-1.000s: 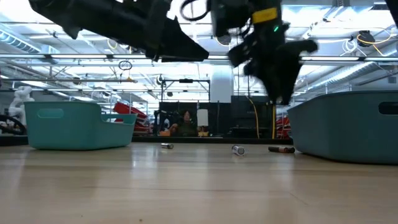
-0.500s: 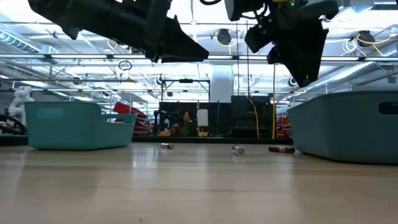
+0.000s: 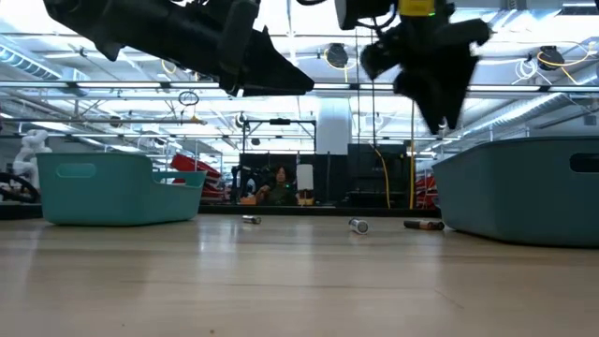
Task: Sort batteries
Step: Put the black battery into the blue bin
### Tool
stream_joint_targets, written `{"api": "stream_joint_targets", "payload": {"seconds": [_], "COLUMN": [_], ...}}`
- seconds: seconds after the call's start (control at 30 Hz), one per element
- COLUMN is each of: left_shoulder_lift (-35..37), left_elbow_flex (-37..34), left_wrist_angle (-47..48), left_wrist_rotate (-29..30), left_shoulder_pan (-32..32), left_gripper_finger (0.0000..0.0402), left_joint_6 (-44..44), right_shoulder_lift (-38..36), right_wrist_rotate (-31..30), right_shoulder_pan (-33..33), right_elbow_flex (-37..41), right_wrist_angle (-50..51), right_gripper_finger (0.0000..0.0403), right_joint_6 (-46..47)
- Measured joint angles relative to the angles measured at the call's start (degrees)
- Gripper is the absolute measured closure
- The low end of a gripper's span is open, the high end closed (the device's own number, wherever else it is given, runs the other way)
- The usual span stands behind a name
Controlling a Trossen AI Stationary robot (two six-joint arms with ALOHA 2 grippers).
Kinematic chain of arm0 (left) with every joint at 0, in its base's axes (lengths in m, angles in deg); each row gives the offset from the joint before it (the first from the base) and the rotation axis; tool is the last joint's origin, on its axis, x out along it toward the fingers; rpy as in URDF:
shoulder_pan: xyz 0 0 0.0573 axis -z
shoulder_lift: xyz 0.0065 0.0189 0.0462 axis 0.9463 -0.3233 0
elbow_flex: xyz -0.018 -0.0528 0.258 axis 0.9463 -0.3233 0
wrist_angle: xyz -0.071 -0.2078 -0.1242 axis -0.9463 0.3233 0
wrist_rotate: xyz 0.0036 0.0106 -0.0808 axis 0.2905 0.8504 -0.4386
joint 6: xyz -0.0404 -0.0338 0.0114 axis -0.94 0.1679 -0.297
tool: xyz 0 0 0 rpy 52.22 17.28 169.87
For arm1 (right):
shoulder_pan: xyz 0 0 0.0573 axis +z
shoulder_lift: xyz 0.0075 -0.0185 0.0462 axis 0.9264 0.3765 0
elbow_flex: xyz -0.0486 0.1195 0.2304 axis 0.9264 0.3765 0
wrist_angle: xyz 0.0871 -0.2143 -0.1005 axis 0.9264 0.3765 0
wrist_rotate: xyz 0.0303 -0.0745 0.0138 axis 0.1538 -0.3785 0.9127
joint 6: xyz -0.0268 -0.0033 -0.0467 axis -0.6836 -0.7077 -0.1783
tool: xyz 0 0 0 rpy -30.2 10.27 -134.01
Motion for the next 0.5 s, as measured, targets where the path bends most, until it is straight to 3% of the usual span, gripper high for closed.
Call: {"api": "stream_joint_targets", "payload": {"seconds": [0.27, 0.5], "left_shoulder_lift": [0.0, -0.03], "left_elbow_flex": [-0.02, -0.04], "left_wrist_angle": [-0.66, 6.73], "left_wrist_rotate": [0.0, -0.05], "left_shoulder_pan": [-0.13, 1.52], "left_gripper_finger": [0.0233, 0.0233], "left_joint_6": [-0.93, -2.79], "right_shoulder_lift": [5.19, 9.24], "right_wrist_rotate": [0.51, 7.88], "right_shoulder_pan": [-3.88, -7.9], "right_elbow_flex": [-0.07, -0.04], "right_wrist_angle": [-9.3, -12.94], "right_gripper_finger": [0.0161, 0.017], "right_joint_6": [-2.69, -6.92]}}
